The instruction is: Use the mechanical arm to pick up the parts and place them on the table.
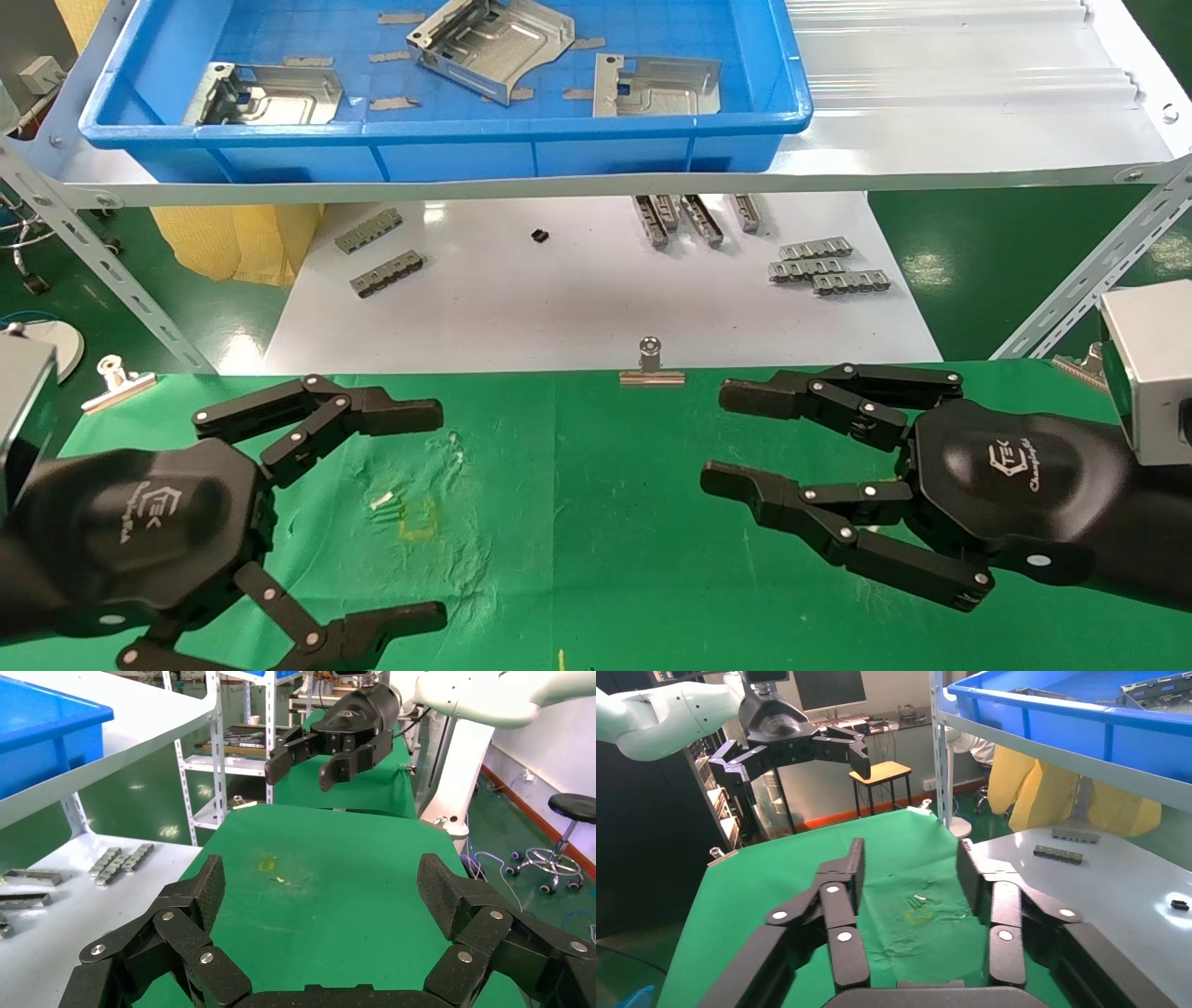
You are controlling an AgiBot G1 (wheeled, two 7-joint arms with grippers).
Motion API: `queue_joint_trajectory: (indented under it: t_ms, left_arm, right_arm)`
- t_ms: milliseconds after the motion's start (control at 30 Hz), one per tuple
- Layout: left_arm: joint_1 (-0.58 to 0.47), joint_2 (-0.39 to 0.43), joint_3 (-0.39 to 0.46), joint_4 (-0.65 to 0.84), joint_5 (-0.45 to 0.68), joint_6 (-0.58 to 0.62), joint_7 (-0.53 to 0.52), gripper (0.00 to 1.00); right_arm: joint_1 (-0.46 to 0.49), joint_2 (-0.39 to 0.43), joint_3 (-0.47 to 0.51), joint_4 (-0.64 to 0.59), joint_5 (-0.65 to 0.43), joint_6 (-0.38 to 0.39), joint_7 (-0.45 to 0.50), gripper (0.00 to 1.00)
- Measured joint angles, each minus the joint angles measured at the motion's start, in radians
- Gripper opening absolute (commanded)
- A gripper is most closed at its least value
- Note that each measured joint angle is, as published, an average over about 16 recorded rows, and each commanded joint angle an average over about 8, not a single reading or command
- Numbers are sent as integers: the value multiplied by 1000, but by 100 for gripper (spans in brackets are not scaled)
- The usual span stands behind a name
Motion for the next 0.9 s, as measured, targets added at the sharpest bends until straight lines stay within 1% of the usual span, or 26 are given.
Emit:
queue_joint_trajectory:
  t_ms: [667,833,867,900]
  left_arm:
    - [-1,1,0,0,1,-1,0,100]
    - [-30,17,7,12,17,-10,-4,100]
    - [-42,24,10,18,24,-13,-5,100]
    - [-57,31,14,26,32,-17,-6,100]
  right_arm:
    - [0,0,0,0,0,0,0,0]
    - [0,0,0,0,0,0,0,0]
    - [0,0,0,0,0,0,0,5]
    - [0,0,0,0,0,0,0,15]
